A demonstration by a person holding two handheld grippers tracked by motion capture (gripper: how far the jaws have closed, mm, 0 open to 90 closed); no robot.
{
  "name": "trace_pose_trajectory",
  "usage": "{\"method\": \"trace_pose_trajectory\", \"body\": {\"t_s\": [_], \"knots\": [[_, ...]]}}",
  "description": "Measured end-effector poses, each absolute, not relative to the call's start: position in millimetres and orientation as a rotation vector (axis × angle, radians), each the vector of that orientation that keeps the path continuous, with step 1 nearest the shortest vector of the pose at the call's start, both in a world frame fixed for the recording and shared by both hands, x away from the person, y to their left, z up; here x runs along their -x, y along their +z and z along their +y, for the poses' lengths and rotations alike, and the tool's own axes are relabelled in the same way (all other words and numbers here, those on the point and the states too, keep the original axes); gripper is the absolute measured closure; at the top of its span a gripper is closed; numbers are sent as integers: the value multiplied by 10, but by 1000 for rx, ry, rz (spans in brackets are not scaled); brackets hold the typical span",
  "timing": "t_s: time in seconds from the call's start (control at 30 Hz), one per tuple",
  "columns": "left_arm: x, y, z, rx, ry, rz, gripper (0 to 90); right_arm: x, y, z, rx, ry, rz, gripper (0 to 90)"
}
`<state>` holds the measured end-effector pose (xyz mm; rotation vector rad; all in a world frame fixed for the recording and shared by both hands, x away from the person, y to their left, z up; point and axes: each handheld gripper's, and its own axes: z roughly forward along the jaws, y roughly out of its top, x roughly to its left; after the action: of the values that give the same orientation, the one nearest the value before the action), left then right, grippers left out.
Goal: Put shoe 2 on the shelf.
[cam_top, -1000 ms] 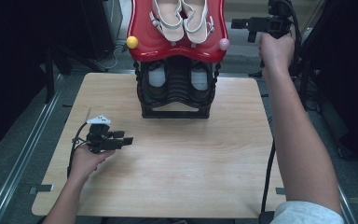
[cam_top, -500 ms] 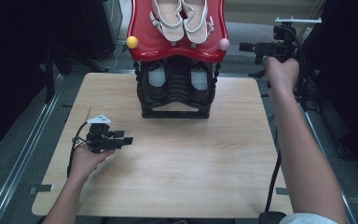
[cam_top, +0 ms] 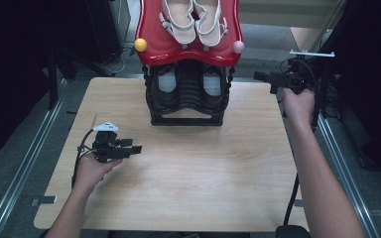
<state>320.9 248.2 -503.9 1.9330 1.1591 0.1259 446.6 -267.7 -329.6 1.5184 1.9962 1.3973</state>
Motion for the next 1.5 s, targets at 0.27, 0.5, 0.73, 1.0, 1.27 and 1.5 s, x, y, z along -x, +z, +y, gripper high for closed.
{"method": "trace_pose_trajectory", "body": {"t_s": [0.27, 0.5, 0.73, 1.0, 1.27, 1.5], "knots": [[-3207, -5032, 2472, -1931, 123, 1154, 407, -4237, -3633, -2620, -1497, 1404, 2015, 277], [-3209, -5038, 2462, -1939, 116, 1153, 407, -3991, -3916, -2538, -1487, 1409, 2054, 276], [-3214, -5040, 2460, -1944, 115, 1150, 407, -3766, -4226, -2430, -1468, 1397, 2077, 274], [-3210, -5046, 2428, -1946, 106, 1156, 401, -3568, -4560, -2280, -1466, 1407, 2157, 274], [-3212, -5048, 2410, -1965, 97, 1143, 399, -3372, -4830, -2111, -1428, 1440, 2226, 275], [-3202, -5049, 2385, -1972, 94, 1137, 396, -3371, -5023, -2068, -1411, 1397, 2289, 276]]}}
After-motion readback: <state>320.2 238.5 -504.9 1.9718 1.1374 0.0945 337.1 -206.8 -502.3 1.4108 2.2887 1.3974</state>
